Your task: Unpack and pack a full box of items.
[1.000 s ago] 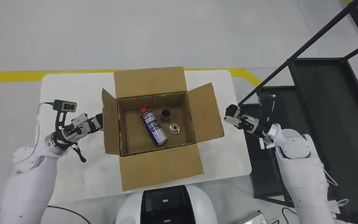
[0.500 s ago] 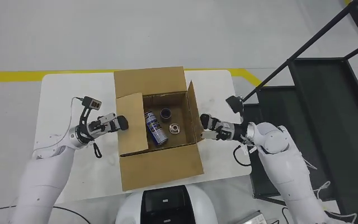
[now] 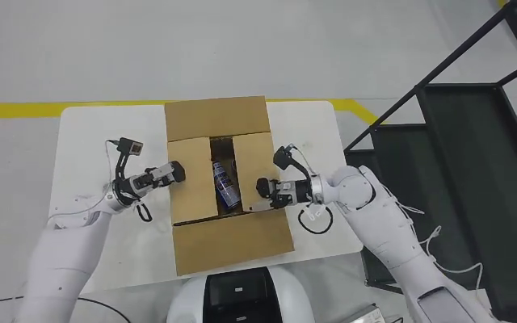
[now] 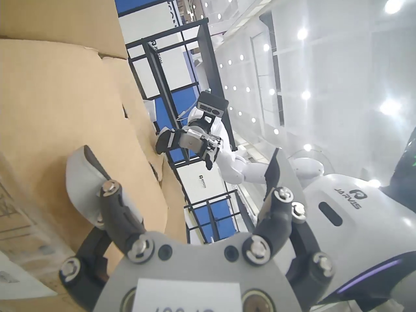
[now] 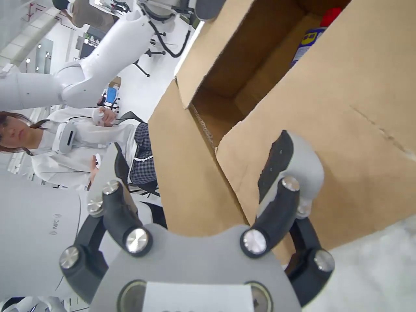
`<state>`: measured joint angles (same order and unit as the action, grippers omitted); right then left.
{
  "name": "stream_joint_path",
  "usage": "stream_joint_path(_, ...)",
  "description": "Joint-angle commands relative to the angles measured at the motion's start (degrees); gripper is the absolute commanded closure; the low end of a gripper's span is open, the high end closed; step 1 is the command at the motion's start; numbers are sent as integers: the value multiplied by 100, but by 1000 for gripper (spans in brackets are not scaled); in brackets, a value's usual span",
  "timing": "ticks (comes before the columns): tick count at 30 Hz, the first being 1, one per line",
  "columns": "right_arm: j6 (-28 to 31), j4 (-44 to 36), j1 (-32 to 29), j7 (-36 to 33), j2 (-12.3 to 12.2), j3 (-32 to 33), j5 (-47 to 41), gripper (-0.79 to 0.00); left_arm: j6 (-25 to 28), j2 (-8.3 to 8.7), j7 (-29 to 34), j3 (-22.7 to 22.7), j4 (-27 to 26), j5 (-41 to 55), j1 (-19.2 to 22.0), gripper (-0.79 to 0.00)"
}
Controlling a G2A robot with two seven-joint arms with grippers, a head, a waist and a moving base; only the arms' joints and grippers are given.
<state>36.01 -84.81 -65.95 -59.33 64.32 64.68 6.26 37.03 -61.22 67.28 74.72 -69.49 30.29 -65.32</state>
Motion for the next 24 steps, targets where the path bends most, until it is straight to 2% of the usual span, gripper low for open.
stream_joint_path(1,20,-11,4,66,-5,-10,12,-785,86,18,-90,0,-60,-323,-41,-785)
stream_joint_path(7,311,-401,-209,60,-121,340,-180,-785,169,30,-472,-57,-281,-963,-117,-785)
stream_joint_path(11,433,-870,-701,35,-289,1017,-107,-785,291,44,-495,14,-484,-636,-234,-785)
stream_joint_path(17,328,-1308,-1840,51,-514,2104,312,-785,303,117,-306,276,-905,239,-501,-785)
stream_joint_path(24,388,-1201,-2536,22,-580,2074,432,-785,350,201,-354,523,-1198,521,-749,-785)
